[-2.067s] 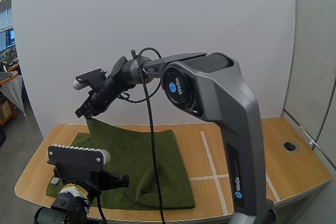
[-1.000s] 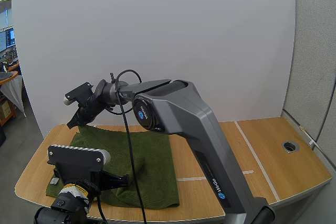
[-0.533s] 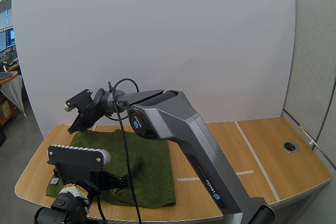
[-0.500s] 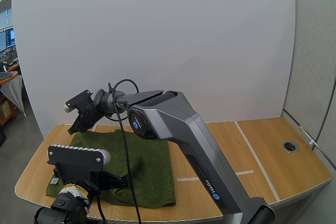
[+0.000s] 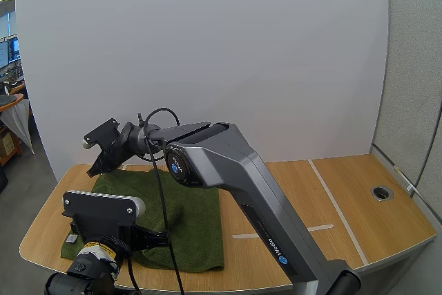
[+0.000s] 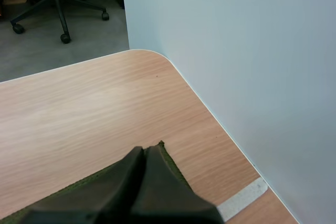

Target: Fold the towel

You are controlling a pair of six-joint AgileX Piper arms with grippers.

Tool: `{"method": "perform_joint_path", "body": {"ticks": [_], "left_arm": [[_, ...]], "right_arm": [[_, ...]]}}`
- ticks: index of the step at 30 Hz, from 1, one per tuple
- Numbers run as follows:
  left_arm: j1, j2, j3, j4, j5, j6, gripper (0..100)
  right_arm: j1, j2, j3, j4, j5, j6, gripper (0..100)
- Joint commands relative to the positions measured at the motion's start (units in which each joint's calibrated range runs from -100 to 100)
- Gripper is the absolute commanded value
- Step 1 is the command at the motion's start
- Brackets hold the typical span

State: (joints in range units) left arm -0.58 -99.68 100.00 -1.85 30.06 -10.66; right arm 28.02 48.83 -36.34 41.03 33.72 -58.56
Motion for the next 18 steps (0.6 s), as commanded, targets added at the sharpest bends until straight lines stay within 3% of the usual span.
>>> {"method": "perform_joint_path", "body": {"ticks": [1, 18], "left_arm": [[-0.16, -0.32, 0.00, -0.43, -0.66, -0.40, 0], [-0.16, -0.32, 0.00, -0.43, -0.66, -0.40, 0]], "right_arm": [[0.67, 0.12, -0.46, 0.23, -3.40, -0.33, 0], [1.57, 0.23, -0.46, 0.23, -7.28, -2.21, 0]]}}
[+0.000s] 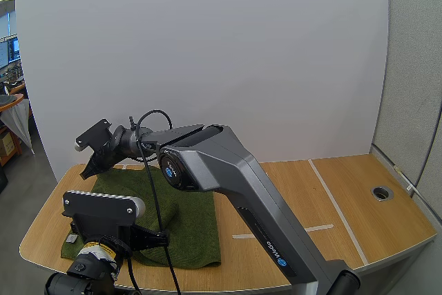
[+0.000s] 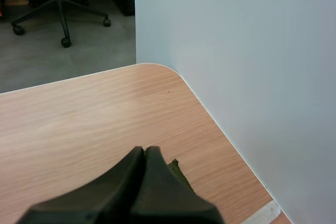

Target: Fold the towel

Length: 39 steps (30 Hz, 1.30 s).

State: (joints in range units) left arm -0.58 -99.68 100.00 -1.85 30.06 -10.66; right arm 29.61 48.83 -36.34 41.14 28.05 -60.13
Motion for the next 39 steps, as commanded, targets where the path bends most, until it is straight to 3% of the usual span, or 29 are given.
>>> {"method": "perform_joint_path", "body": {"ticks": [1, 6, 10, 12, 13, 15, 24, 30, 36, 39], "left_arm": [[-0.16, -0.32, 0.00, -0.43, -0.66, -0.40, 0], [-0.16, -0.32, 0.00, -0.43, -0.66, -0.40, 0], [-0.16, -0.32, 0.00, -0.43, -0.66, -0.40, 0], [-0.16, -0.32, 0.00, -0.43, -0.66, -0.40, 0], [-0.16, -0.32, 0.00, -0.43, -0.66, -0.40, 0], [-0.16, -0.32, 0.00, -0.43, -0.66, -0.40, 0], [-0.16, -0.32, 0.00, -0.43, -0.66, -0.40, 0], [-0.16, -0.32, 0.00, -0.43, -0.66, -0.40, 0], [-0.16, -0.32, 0.00, -0.43, -0.66, -0.40, 0], [-0.16, -0.32, 0.00, -0.43, -0.66, -0.40, 0]], "right_arm": [[-0.03, 0.23, -0.46, 0.12, -1.61, -0.64, 0], [-0.03, 0.23, -0.46, 0.12, -1.58, -0.64, 0], [-0.03, 0.23, -0.46, 0.12, -1.58, -0.64, 49], [-0.03, 0.10, -0.46, 0.12, -1.58, -0.64, 79], [-0.03, -0.04, -0.46, 0.12, -1.58, -0.64, 90], [-0.03, -0.49, -0.46, 0.12, -0.70, -0.64, 100], [-1.09, -7.12, -0.46, -2.85, 9.75, 1.32, 100], [-2.94, -12.02, -0.46, -7.79, 26.62, 5.13, 97], [-3.92, -17.07, -0.46, -14.39, 44.70, 6.72, 59], [-4.00, -20.04, -0.46, -17.37, 53.64, 7.81, 29]]}}
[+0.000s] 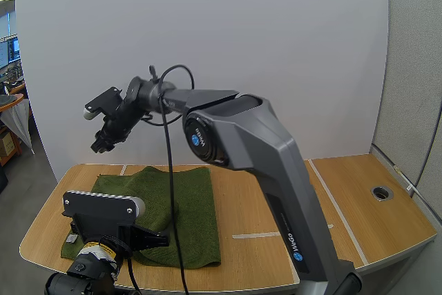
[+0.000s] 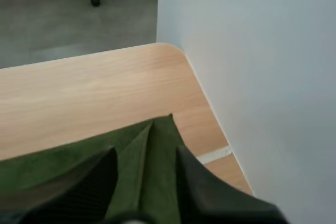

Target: Fold the towel

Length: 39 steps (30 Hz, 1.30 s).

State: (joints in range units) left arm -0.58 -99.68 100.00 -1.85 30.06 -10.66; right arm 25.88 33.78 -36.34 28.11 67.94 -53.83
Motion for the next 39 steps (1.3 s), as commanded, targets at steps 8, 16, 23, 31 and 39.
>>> {"method": "perform_joint_path", "body": {"ticks": [8, 16, 23, 31, 39], "left_arm": [[-0.16, -0.32, 0.00, -0.43, -0.66, -0.40, 0], [-0.16, -0.32, 0.00, -0.43, -0.66, -0.40, 0], [-0.16, -0.32, 0.00, -0.43, -0.66, -0.40, 0], [-0.16, -0.32, 0.00, -0.43, -0.66, -0.40, 0], [-0.16, -0.32, 0.00, 4.75, -4.45, 3.89, 0]], "right_arm": [[-0.26, -11.10, 0.43, -9.89, 31.20, 6.04, 0], [-0.26, -19.29, 12.11, -11.25, 32.06, 7.90, 0], [-0.26, -34.21, 25.47, -11.25, 28.40, 7.99, 0], [-0.26, -50.80, 34.89, -15.59, 28.29, 10.88, 0], [-0.26, -65.05, 38.75, -29.76, 28.48, 19.97, 0]]}}
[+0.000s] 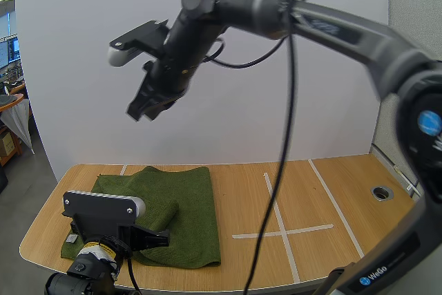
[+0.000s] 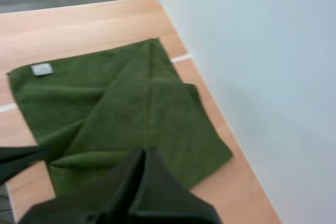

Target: Fold the towel

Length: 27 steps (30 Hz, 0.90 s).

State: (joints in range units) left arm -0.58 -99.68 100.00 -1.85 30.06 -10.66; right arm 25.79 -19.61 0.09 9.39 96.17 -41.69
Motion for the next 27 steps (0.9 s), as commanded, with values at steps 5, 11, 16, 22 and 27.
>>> {"method": "perform_joint_path", "body": {"ticks": [5, 11, 16, 22, 27], "left_arm": [[-0.16, -0.32, -0.89, 8.57, -14.86, 8.44, 0], [-0.16, -0.32, -12.03, 8.03, -9.60, 9.99, 0], [-0.16, -0.32, -23.50, 7.98, 11.60, 8.99, 0], [-0.16, -0.32, -34.43, 7.73, 37.10, 8.99, 0], [-0.16, -0.32, -38.84, 7.55, 46.73, 10.58, 0]], "right_arm": [[-0.17, -20.92, 4.49, -12.70, 0.82, 9.34, 0], [-0.17, -31.74, 11.77, -15.80, 0.82, 9.34, 0], [-0.17, -35.53, 15.83, -18.27, 1.02, 10.94, 0], [-0.17, -37.53, 16.92, -19.69, 2.48, 14.55, 0], [-0.94, -39.42, 16.92, -19.44, 3.83, 14.65, 0]]}}
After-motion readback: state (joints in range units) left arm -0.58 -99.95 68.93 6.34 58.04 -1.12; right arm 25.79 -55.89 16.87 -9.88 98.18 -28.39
